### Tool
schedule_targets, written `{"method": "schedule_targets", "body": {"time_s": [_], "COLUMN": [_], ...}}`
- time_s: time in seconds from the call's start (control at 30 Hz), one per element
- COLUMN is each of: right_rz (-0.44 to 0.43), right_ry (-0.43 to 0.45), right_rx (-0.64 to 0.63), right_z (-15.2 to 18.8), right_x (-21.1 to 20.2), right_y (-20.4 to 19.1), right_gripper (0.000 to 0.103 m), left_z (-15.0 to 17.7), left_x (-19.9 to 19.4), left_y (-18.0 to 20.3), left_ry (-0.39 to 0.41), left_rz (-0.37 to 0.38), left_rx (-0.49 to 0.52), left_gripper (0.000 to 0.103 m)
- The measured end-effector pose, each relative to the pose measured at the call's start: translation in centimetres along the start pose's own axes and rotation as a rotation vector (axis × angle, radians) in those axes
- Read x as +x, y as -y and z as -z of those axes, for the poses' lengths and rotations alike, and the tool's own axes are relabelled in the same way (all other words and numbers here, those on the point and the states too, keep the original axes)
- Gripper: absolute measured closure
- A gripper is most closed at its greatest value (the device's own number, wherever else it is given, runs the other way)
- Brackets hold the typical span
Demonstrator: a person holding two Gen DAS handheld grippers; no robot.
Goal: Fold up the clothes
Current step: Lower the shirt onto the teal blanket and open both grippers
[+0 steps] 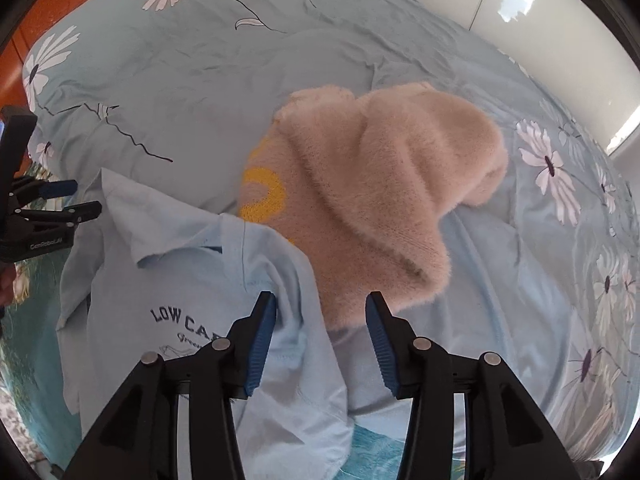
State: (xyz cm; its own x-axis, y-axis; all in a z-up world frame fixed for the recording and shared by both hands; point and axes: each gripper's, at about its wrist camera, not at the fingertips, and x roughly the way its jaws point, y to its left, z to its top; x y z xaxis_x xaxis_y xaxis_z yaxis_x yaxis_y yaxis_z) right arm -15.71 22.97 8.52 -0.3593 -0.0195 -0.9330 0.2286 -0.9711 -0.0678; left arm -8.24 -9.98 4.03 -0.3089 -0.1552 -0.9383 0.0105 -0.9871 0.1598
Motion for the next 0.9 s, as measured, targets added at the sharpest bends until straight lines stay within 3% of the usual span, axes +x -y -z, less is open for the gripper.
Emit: {"method": "schedule_targets", "body": {"time_s": [0.13,0.2,0.27,0.5,0.63,0.7,0.77,0.83,0.9], "right_rz": [-0.014,-0.022,-0.063,-0.130,-0.171,-0.150,-0.126,-0.120,-0.158], "right_ry": [0.073,0.108,0.115,0.023,-0.024,-0.035,-0.047,-0.056,-0.049], "right_rx": [0.057,0.086,0.108,0.114,0.150,0.139,0.137,0.156,0.190], "right_z": [2.7,4.1,6.6,13.9,15.8,16.0,16.0,15.9,15.7], "right_x": [-2.8,-4.1,-3.8,0.9,3.4,4.3,4.8,4.8,4.0], "right_y": [0.5,0.7,-0.6,-4.5,-4.9,-4.9,-4.7,-4.1,-3.0], "right_gripper": [0.055,0.055,0.055,0.055,0.055,0.061,0.085,0.098,0.100], "left_z": [2.0,3.9,6.6,17.4,20.8,21.7,21.8,21.5,21.2], "left_x": [-2.6,-4.3,-6.0,-7.8,-7.8,-7.8,-7.8,-7.7,-7.4], "left_y": [-0.1,-0.6,-0.7,1.9,3.0,3.4,3.7,3.9,4.0], "left_ry": [0.048,0.106,0.171,0.243,0.263,0.280,0.305,0.327,0.342], "left_rz": [-0.061,-0.082,-0.054,-0.029,-0.029,-0.027,-0.029,-0.036,-0.040], "left_rx": [-0.012,-0.083,-0.182,-0.474,-0.590,-0.628,-0.644,-0.646,-0.650], "left_gripper": [0.041,0.041,0.038,0.034,0.034,0.034,0.034,0.034,0.034]}}
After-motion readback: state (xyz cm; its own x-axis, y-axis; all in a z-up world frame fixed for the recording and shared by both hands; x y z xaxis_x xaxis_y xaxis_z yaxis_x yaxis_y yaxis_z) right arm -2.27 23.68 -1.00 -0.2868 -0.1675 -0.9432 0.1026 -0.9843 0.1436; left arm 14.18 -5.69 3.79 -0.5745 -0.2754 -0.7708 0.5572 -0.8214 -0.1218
